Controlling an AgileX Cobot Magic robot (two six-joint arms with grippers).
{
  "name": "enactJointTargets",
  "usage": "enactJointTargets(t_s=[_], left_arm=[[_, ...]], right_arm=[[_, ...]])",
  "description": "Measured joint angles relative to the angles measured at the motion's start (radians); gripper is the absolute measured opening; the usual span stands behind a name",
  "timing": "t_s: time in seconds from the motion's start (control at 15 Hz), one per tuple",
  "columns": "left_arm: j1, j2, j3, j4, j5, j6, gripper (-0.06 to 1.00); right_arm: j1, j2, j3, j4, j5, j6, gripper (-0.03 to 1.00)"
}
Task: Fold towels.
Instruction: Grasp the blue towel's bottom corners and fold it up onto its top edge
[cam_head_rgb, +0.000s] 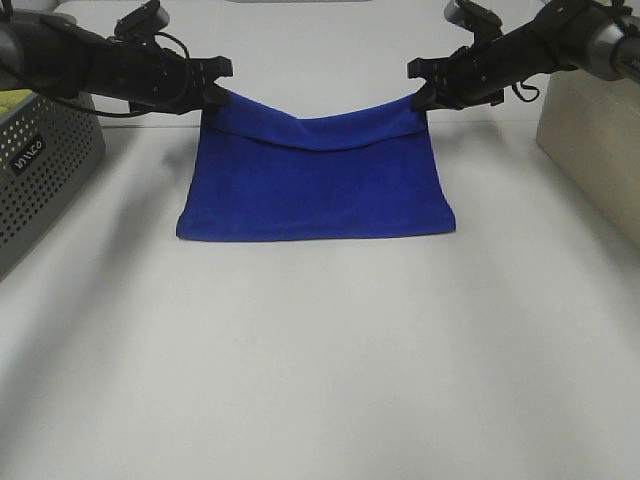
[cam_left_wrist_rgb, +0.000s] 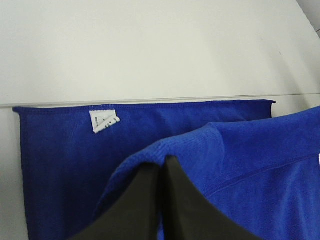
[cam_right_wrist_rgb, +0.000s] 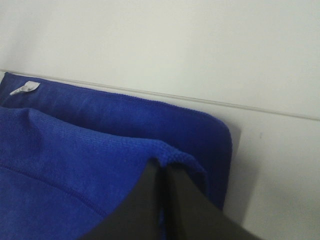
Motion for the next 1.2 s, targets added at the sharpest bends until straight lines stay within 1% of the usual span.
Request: enactJointTargets(t_s=[0.2, 0.4, 0.6, 0.73, 0.87, 1.0, 1.13, 1.2], left_arm=[[-0.009, 0.032, -0.006, -0.007, -0.082, 0.069, 0.01], [-0.046, 0.042, -0.006, -0.007, -0.167, 0.145, 0.01], [-0.078, 0.042, -0.007, -0.007, -0.248, 0.161, 0.01], [-0.079, 0.042, -0.007, -0.007, -0.268, 0.161, 0.01], [-0.079, 0.042, -0.007, -0.007, -0.278, 0.161, 0.05], [-0.079, 0.042, -0.007, -0.007, -0.297, 0.161, 0.18], [-0.079, 0.042, -0.007, -0.007, -0.305, 0.161, 0.41], [-0.079, 0.042, -0.007, -0.007, -0.322, 0.161, 0.55]], right_arm=[[0.009, 0.015, 0.0, -0.037, -0.074, -0.005, 0.02], [0.009, 0.017, 0.0, -0.055, -0.091, -0.005, 0.02], [0.009, 0.018, 0.0, -0.061, -0.102, -0.005, 0.02], [0.009, 0.018, 0.0, -0.063, -0.103, -0.005, 0.04], [0.009, 0.018, 0.0, -0.063, -0.095, -0.005, 0.08], [0.009, 0.018, 0.0, -0.063, -0.078, -0.005, 0.14], [0.009, 0.018, 0.0, -0.063, -0.064, -0.005, 0.25], [0.009, 0.018, 0.0, -0.063, -0.047, -0.005, 0.34]])
